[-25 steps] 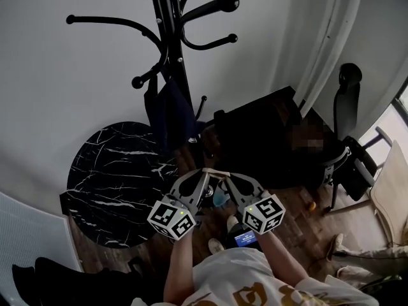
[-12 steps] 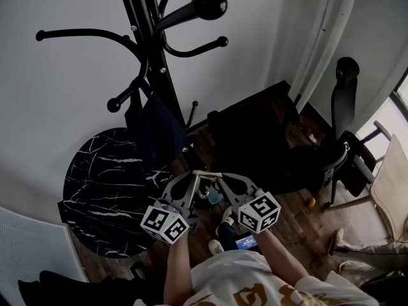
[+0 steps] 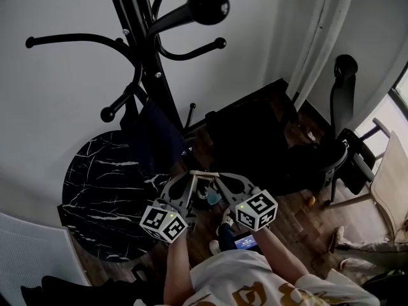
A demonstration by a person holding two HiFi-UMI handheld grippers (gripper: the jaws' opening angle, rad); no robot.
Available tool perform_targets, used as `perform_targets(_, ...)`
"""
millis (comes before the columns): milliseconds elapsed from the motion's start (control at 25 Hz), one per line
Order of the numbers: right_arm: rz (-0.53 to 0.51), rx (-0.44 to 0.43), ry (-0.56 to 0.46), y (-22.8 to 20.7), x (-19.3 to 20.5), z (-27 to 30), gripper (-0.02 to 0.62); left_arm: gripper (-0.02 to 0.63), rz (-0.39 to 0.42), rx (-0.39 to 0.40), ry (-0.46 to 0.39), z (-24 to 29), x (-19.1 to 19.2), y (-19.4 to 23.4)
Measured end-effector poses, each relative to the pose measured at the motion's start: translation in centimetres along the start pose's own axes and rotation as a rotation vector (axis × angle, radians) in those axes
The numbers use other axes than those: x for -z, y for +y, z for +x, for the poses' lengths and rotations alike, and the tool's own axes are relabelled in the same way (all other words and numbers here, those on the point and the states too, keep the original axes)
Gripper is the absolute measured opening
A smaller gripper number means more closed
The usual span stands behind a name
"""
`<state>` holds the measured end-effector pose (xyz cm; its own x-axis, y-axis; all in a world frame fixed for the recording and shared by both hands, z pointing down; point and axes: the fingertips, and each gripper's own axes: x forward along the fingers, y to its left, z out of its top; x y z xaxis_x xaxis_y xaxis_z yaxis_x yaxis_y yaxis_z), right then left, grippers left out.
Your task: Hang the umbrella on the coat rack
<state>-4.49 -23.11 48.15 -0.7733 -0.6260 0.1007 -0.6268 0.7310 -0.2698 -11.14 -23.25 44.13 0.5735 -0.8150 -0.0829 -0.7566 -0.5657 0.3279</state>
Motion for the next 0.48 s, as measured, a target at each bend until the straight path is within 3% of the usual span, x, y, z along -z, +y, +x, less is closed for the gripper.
perform_targets(480,0.031,0.029,0.01,-1.6,0.7,1.2,0.011,0.018,-0.02,0.012,0.029,0.6,1.2,1.1)
